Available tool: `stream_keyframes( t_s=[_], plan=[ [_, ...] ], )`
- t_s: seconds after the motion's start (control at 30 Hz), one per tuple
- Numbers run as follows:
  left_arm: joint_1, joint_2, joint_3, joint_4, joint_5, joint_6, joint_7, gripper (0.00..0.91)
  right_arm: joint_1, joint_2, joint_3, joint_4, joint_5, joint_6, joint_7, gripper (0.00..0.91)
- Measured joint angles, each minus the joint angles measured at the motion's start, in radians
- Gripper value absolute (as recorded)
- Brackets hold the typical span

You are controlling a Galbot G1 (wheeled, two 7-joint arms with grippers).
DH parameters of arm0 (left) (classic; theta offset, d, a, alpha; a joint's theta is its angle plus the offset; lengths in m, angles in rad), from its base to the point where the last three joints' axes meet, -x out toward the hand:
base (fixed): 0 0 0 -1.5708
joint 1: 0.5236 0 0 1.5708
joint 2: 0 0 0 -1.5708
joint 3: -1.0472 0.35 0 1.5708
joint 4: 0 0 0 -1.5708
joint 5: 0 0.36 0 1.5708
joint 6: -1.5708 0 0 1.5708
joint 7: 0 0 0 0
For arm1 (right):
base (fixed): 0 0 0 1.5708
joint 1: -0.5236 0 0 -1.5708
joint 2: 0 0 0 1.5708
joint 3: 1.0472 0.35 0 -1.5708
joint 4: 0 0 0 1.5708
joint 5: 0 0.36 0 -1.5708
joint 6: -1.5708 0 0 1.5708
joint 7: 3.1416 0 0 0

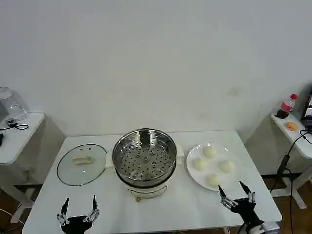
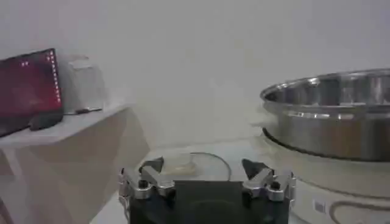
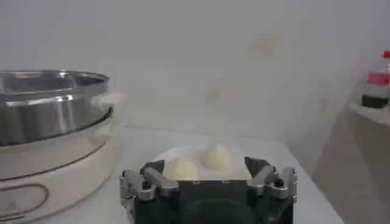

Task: Take steamed baozi put them in steamer then cover it.

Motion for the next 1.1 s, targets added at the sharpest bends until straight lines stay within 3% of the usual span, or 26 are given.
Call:
stream_keyframes(
  t_s=[0.23,0.33,0.53,0.8,1.1],
  plan=[
    [-0.017,-0.01,-0.009,-0.011,0.068,0.035,0.031,0.907,0.129,-0.142,0.004,-0.055,-0.082,-0.088,-0.057,0.907],
    [-0.02,-0.015,-0.009,-0.01,0.103,0.038,0.057,0.907,0.201,-0.218,-0.005,-0.094,-0.134,-0.121,-0.111,0.907],
    [-0.027,-0.026,-0.011,0.001,0.158,0.034,0.088,0.907,0.382,-0.375,-0.071,-0.206,-0.282,-0.144,-0.275,0.907],
    [-0.028,-0.036,-0.011,0.009,0.21,0.022,0.11,0.907,0.746,-0.513,-0.312,-0.404,-0.434,-0.093,-0.523,0.907],
    [-0.037,-0.042,-0.022,0.011,0.234,0.008,0.116,0.907,1.222,-0.537,-0.727,-0.629,-0.5,0.013,-0.794,0.907]
  ],
)
